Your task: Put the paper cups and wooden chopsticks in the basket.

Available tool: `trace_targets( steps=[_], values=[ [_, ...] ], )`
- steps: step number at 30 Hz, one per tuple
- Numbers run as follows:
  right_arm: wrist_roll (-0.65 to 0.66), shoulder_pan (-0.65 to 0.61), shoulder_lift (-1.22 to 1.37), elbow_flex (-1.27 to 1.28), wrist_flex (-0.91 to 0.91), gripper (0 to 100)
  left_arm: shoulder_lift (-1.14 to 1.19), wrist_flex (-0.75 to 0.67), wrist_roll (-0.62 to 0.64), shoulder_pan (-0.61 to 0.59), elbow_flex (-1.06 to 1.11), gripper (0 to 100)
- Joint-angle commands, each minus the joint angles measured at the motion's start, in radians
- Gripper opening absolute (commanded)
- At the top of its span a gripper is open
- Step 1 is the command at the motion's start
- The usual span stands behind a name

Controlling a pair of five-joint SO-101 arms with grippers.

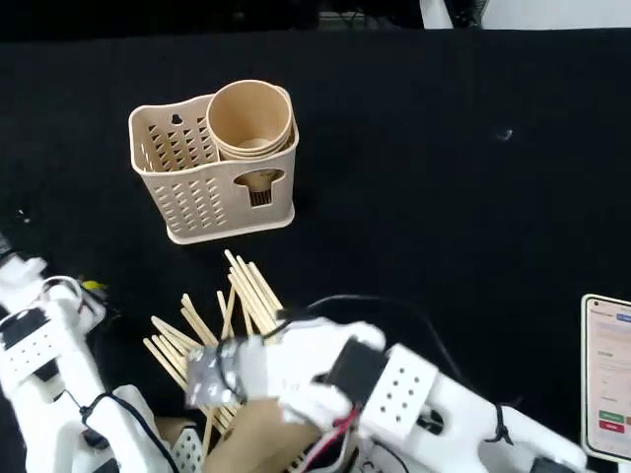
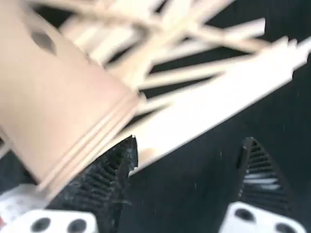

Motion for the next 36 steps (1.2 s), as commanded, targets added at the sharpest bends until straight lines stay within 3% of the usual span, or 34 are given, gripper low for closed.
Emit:
trace_targets(
  steps=[1,5,12,15,18,19,30,36],
  values=[
    [-0.044,-0.121,-0.035,0.001,-0.055,34.2,-0.023,-0.017,0.091,-0.125,-0.062,26],
    [-0.046,-0.199,-0.062,0.001,-0.1,34.2,-0.023,-0.017,0.138,-0.185,-0.071,26],
    [-0.043,-0.325,-0.108,0.028,-0.115,33.2,-0.02,-0.018,0.14,-0.188,-0.076,26],
    [-0.043,-0.358,-0.133,0.045,-0.115,22.4,-0.02,-0.018,0.14,-0.186,-0.076,26],
    [-0.051,-0.358,-0.179,0.033,-0.117,1.5,-0.018,-0.018,0.14,-0.185,-0.076,26],
    [-0.055,-0.356,-0.203,0.022,-0.112,1.0,-0.018,-0.018,0.14,-0.185,-0.076,26],
    [-0.218,-0.103,-0.394,-0.174,-0.008,1.1,-0.018,-0.018,0.14,-0.183,-0.074,26],
    [-0.218,0.183,-0.392,-0.255,0.006,1.1,-0.018,-0.018,0.14,-0.182,-0.074,26]
  ],
)
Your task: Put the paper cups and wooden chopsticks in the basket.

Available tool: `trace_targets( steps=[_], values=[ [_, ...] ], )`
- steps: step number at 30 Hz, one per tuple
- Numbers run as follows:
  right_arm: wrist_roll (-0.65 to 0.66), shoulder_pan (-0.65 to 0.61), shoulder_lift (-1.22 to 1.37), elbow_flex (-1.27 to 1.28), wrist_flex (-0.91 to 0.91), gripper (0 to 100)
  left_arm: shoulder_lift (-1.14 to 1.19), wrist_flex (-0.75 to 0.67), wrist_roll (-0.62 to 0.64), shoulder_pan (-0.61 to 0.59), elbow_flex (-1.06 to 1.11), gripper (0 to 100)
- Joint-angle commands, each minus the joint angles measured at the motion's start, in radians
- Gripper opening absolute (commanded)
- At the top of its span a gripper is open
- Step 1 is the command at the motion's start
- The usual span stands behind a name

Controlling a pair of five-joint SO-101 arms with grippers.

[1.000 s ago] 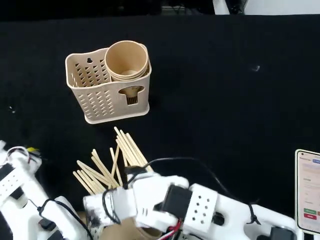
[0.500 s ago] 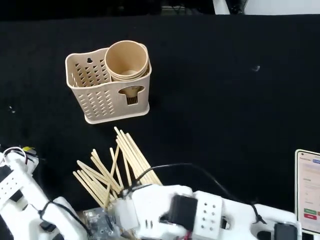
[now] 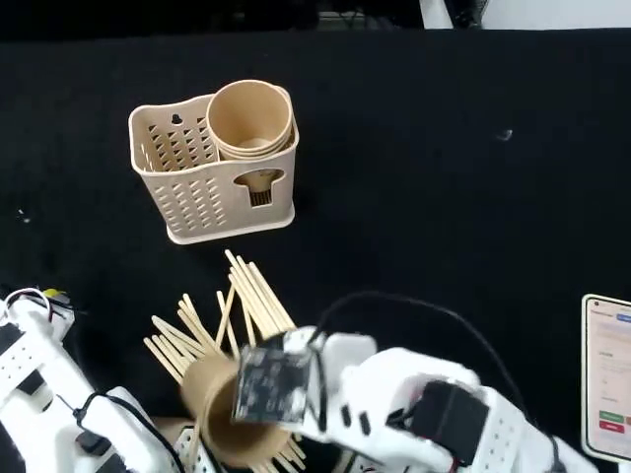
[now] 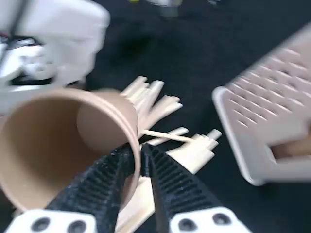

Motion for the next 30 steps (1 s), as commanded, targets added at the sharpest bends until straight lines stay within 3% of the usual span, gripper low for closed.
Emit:
trace_targets(
  steps=[1,8,14,18,30],
  values=[
    [-0.015,0.209,-0.015,-0.099,-0.026,1.1,-0.009,-0.014,0.006,-0.005,-0.056,26],
    [-0.107,0.551,0.016,-0.309,-0.233,1.1,-0.005,-0.014,0.002,0.039,-0.051,26],
    [-0.203,0.577,0.311,-0.549,-0.427,1.1,-0.012,-0.014,-0.002,0.09,-0.028,26],
    [-0.206,0.601,0.616,-0.753,-0.45,1.1,-0.012,-0.014,-0.031,0.122,-0.016,26],
    [-0.207,0.681,1.369,-1.655,0.086,1.5,-0.012,-0.012,-0.064,0.163,-0.013,26]
  ],
)
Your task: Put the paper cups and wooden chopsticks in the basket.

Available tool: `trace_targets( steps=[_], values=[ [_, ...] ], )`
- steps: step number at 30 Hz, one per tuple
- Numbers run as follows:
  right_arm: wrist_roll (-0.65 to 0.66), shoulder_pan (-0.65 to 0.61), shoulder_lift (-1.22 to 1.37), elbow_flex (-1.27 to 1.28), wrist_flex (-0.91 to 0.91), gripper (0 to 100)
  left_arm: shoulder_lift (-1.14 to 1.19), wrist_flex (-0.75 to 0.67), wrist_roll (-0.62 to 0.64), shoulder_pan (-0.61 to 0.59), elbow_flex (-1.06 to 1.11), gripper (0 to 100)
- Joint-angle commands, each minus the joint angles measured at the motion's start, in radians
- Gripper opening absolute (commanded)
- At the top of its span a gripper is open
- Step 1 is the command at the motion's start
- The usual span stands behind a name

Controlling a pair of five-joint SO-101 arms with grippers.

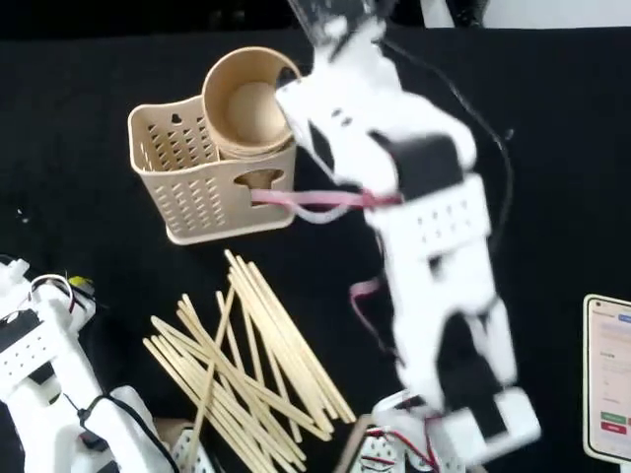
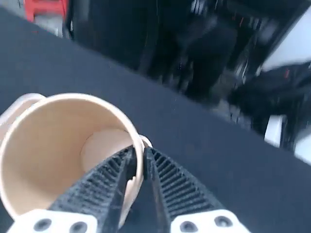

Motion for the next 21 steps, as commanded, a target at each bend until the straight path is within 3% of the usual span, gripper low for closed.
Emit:
trace_targets(
  steps=[1,3,8,12,17,21],
  values=[
    [-0.009,0.006,0.156,-0.332,0.161,1.5,-0.012,-0.012,-0.011,0.013,-0.013,26],
    [-0.011,-0.008,0.232,-0.466,0.242,3.9,-0.012,-0.012,-0.011,0.013,-0.013,26],
    [-0.146,-0.003,0.357,-0.8,0.396,25.3,-0.012,-0.012,-0.011,0.013,-0.013,26],
    [-0.16,-0.002,0.38,-0.958,0.457,22.1,-0.012,-0.012,-0.011,0.013,-0.013,26],
    [-0.164,-0.032,0.243,-0.805,0.459,20.1,-0.012,-0.012,-0.011,0.012,-0.013,26],
    [-0.164,-0.104,-0.035,-0.366,0.456,20.1,-0.012,-0.012,-0.011,0.013,-0.013,26]
  ],
)
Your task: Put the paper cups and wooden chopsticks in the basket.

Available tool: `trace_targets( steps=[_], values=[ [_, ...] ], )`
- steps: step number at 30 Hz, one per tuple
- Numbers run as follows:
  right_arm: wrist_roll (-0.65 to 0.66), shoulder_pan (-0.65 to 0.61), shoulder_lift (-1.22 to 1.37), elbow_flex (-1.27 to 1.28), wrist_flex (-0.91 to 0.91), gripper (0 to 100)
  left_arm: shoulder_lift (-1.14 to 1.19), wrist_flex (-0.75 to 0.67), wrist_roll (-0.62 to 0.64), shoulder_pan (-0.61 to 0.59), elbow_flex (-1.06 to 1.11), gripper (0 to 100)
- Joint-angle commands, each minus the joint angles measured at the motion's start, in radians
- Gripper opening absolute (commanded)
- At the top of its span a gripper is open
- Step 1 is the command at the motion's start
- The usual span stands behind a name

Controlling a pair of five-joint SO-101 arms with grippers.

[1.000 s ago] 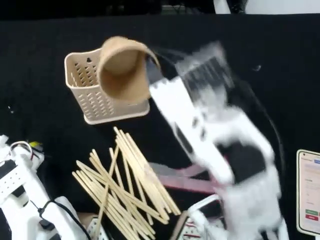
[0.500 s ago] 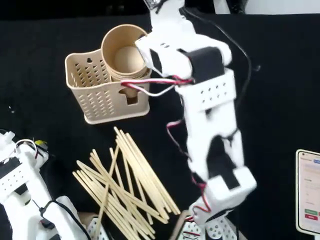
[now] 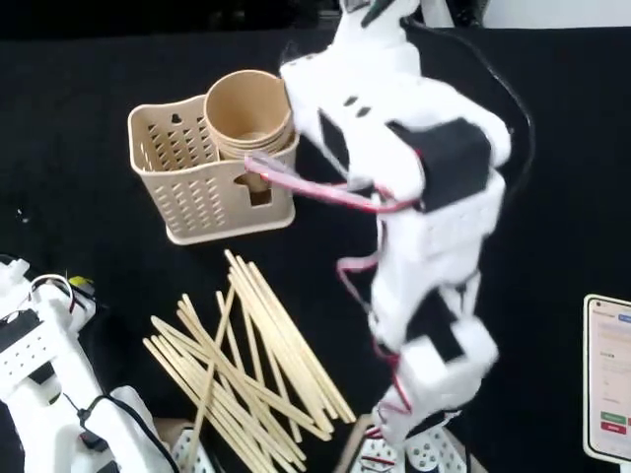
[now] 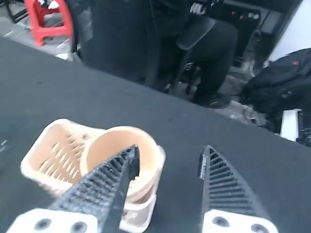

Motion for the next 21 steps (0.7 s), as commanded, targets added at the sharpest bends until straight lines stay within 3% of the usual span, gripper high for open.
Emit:
trace_targets(
  steps=[1,5,11,15,21],
  values=[
    [-0.009,-0.077,-0.298,0.43,0.031,20.1,-0.012,-0.012,-0.011,0.012,-0.013,26],
    [-0.009,-0.166,-0.564,0.997,-0.054,19.8,-0.012,-0.012,-0.011,0.012,-0.013,26],
    [0.026,-0.265,-0.806,1.756,-0.454,19.8,-0.012,-0.012,-0.011,0.012,-0.013,26],
    [0.083,-0.307,-0.783,1.989,-0.643,20.1,-0.012,-0.012,-0.011,0.012,-0.013,26],
    [0.097,-0.31,-0.572,2.118,-0.832,23.7,-0.012,-0.012,-0.011,0.012,-0.013,26]
  ],
)
